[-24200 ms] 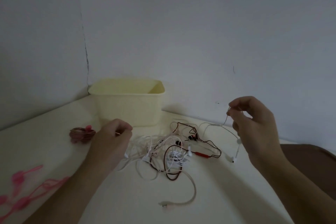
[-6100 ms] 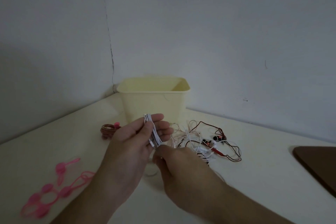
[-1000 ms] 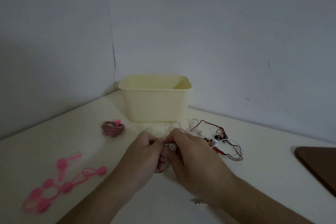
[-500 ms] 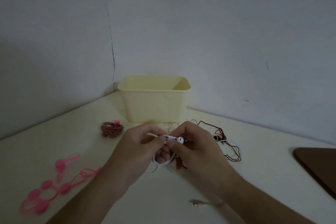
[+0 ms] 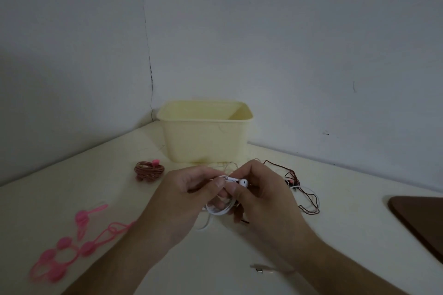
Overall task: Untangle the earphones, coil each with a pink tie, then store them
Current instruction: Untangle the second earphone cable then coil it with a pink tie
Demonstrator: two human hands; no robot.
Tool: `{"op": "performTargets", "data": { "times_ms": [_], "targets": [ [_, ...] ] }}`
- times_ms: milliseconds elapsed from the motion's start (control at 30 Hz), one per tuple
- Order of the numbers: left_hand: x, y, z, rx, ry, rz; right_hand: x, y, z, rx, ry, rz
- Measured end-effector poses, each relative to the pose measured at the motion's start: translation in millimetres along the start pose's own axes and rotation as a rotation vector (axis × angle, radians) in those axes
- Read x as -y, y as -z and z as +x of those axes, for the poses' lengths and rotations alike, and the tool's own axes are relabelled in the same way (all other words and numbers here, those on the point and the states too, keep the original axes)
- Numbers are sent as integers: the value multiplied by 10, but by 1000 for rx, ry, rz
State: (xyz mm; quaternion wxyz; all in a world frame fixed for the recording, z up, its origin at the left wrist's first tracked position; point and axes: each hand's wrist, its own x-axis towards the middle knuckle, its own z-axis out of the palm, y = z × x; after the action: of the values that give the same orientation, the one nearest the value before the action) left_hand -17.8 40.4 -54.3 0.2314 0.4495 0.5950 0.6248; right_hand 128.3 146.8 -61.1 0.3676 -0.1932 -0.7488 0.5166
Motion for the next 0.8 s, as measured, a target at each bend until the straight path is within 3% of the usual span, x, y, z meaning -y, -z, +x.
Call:
{"op": "performTargets", "data": {
  "times_ms": [233,400,800],
  "targets": [
    [14,17,-26,-32,113,-171,-3,-6,19,-85,-60,73],
    [38,-35,-32,-59,-26,73,-29,-32,7,-110,-77,58],
    [85,-6,-17,-123,-99,238,-49,-37,-10,21,-119,47]
  ]
}}
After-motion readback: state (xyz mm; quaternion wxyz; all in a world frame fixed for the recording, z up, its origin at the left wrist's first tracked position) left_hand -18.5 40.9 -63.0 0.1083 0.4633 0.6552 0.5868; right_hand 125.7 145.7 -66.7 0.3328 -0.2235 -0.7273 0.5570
